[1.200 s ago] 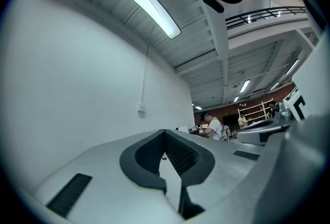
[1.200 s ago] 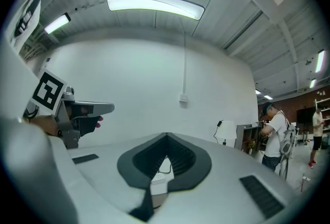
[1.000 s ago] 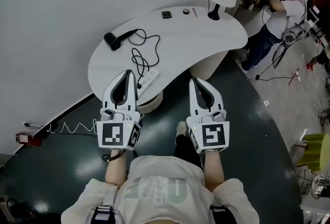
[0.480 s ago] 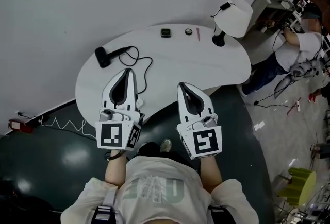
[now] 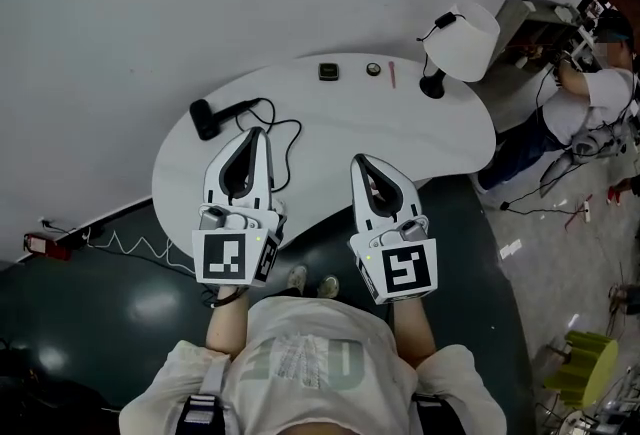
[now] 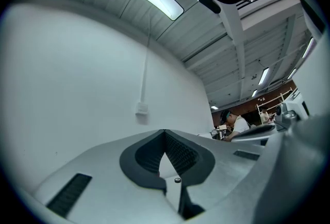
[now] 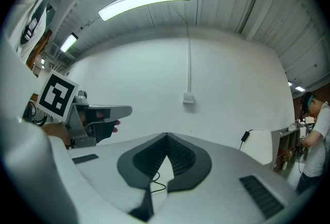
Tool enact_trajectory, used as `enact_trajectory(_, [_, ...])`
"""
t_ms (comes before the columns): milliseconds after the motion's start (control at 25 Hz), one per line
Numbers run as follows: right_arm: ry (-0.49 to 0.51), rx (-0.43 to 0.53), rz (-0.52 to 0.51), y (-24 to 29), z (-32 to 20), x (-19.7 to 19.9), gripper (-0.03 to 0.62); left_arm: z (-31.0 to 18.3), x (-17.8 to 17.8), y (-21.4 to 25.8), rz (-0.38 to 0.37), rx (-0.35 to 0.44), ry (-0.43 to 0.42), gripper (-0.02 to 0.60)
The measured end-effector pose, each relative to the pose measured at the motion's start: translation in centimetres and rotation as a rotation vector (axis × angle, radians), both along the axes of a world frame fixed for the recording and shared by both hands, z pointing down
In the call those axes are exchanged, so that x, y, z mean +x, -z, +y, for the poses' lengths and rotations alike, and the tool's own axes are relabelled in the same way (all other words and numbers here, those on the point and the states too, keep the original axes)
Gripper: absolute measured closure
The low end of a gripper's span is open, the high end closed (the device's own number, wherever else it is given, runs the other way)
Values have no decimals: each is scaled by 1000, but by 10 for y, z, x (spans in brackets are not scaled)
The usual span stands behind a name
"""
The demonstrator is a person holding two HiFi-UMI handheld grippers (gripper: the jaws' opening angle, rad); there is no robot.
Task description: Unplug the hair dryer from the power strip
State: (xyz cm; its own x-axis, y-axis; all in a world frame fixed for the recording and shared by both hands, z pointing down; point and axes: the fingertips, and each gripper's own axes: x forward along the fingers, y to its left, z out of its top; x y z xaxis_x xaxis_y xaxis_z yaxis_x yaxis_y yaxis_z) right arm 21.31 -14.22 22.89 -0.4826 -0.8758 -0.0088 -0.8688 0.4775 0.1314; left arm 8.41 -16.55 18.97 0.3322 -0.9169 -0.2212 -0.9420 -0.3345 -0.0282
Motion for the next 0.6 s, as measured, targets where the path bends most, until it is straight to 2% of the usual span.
enact_trajectory(160, [20, -11, -33, -1, -2, -6, 594, 0, -4, -5, 0, -25, 8, 577])
enact_trajectory(320, [72, 7, -66, 11, -4, -21, 594, 7, -17, 1, -10, -23, 50, 577])
enact_trajectory(600, [225, 13, -72, 9, -4, -83, 594, 30, -87, -6, -27, -28, 226, 577])
